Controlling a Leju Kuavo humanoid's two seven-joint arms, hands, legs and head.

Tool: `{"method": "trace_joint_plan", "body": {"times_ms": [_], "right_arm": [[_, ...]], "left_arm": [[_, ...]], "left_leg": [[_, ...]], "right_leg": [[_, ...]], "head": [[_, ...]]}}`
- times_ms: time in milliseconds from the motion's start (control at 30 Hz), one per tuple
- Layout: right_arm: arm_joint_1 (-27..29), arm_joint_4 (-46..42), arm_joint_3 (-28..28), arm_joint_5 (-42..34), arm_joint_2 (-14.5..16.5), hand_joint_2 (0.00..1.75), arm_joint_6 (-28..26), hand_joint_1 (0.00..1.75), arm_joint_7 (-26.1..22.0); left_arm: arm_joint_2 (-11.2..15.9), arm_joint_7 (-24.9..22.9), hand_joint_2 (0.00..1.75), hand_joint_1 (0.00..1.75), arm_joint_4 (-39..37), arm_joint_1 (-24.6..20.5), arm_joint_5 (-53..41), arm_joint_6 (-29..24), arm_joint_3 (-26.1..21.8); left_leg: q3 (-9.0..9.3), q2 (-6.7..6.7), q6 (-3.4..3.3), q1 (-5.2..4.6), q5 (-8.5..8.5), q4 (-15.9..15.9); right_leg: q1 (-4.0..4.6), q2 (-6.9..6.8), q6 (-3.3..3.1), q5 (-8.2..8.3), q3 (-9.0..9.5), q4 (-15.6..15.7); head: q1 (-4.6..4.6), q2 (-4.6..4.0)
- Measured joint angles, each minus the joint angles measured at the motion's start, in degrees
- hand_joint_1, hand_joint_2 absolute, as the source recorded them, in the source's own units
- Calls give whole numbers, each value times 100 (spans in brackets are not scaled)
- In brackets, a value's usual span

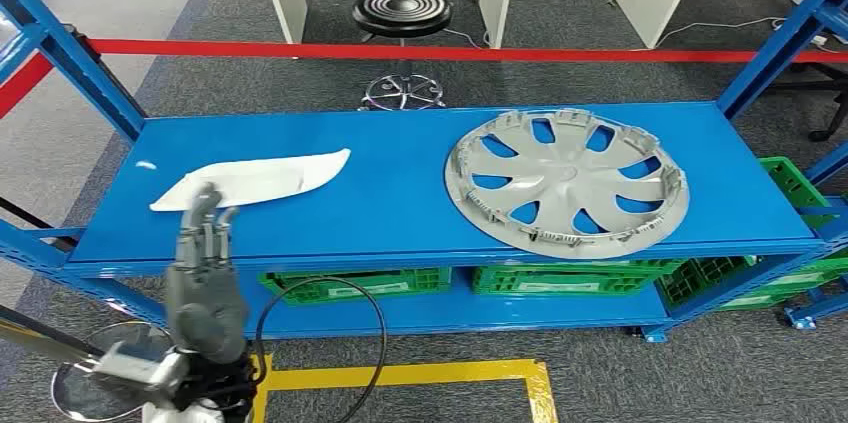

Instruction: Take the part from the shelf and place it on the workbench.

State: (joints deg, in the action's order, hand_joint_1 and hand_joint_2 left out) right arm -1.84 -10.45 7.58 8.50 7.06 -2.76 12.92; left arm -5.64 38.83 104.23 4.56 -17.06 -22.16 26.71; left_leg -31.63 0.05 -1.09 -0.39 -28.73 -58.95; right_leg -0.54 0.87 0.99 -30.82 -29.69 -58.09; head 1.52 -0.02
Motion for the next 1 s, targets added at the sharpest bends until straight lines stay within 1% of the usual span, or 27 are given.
{"method": "trace_joint_plan", "body": {"times_ms": [267,400,667,800,1000], "right_arm": [[-6,0,140,155,-8,0,62,0,44],[-10,0,192,231,-12,0,91,0,42],[-15,0,276,288,-25,0,110,0,-16],[-18,0,294,351,-26,0,121,0,-16],[-22,0,308,406,-27,0,129,0,4]], "left_arm": [[31,-444,0,0,-638,-303,-489,14,-6],[32,-611,175,0,-941,-490,-607,19,-9],[55,-961,175,0,-1446,-845,-1115,97,-6],[73,-1206,0,0,-1672,-976,-1478,-41,-4],[96,-1498,0,0,-2016,-1122,-2225,-612,-4]], "left_leg": [[0,0,0,0,0,0],[-1,0,0,0,0,0],[0,0,0,0,1,0],[-1,0,0,0,1,0],[-1,0,0,1,1,0]], "right_leg": [[1,0,0,0,0,0],[0,0,0,0,0,0],[0,0,0,0,2,0],[0,0,0,0,2,0],[1,0,0,0,2,-1]], "head": [[1,0],[1,0],[2,0],[1,0],[2,0]]}}
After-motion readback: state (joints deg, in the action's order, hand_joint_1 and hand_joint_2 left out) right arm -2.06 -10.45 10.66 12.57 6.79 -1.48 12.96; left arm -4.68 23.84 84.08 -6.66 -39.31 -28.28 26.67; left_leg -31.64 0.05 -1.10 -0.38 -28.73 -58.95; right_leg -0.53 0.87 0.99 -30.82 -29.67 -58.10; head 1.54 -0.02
